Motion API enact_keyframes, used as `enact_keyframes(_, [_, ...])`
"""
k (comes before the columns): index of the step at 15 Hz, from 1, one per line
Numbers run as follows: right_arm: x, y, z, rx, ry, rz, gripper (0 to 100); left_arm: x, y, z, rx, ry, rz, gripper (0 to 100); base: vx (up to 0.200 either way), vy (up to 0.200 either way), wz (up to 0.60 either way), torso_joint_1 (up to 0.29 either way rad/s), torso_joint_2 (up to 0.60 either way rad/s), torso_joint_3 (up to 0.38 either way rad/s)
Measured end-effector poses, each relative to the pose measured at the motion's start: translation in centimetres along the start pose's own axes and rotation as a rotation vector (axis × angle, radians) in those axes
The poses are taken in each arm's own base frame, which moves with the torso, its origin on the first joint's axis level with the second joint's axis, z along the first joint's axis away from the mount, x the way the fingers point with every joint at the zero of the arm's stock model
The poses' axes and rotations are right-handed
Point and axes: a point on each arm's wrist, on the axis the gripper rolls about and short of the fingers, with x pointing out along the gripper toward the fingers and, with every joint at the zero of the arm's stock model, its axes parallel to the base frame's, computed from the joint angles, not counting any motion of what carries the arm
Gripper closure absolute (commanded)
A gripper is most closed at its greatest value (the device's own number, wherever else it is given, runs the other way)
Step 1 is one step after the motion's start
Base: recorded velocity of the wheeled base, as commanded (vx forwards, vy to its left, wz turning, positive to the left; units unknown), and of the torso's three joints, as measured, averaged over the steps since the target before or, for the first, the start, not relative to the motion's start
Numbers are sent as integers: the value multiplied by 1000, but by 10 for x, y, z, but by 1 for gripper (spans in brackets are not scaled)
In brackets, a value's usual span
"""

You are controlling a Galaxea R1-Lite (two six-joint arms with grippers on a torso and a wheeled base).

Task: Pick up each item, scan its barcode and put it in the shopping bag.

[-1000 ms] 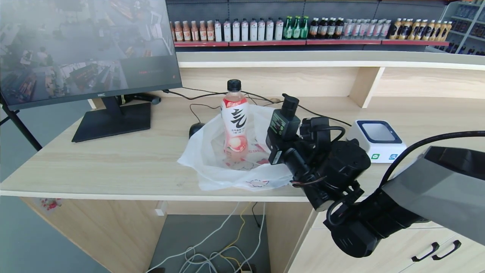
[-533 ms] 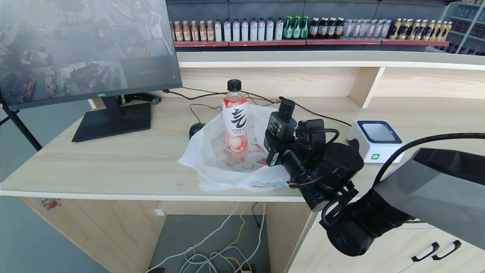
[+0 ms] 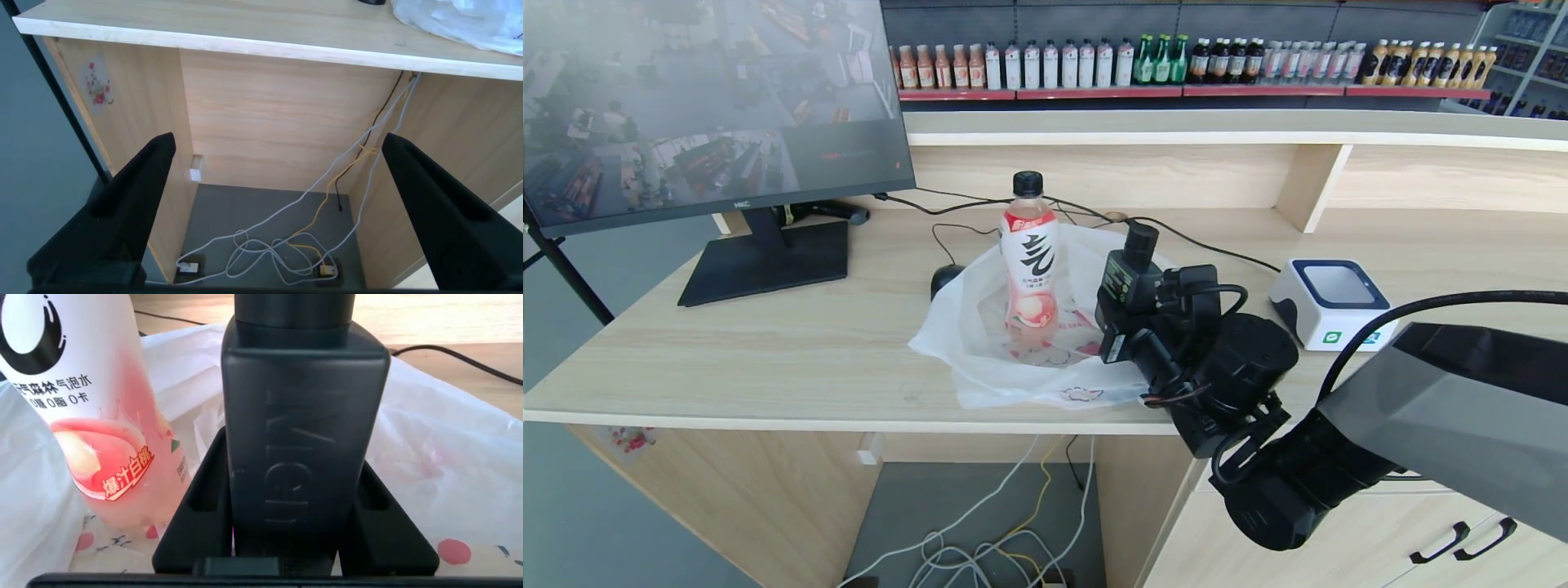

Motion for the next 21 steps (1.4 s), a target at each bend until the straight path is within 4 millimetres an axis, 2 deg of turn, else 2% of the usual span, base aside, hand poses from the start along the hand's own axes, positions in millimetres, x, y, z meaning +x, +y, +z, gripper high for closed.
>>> enact_keyframes(13, [-15,4,-19,-16,82,19,100,0,0,0,0,0,0,0,0,0,0,0,0,0])
enact_keyframes(20, [-16,6,-20,-13,90,26,100,0,0,0,0,0,0,0,0,0,0,0,0,0])
enact_keyframes(21, [-15,6,-20,-13,90,25,0,0,0,0,0,0,0,0,0,0,0,0,0,0])
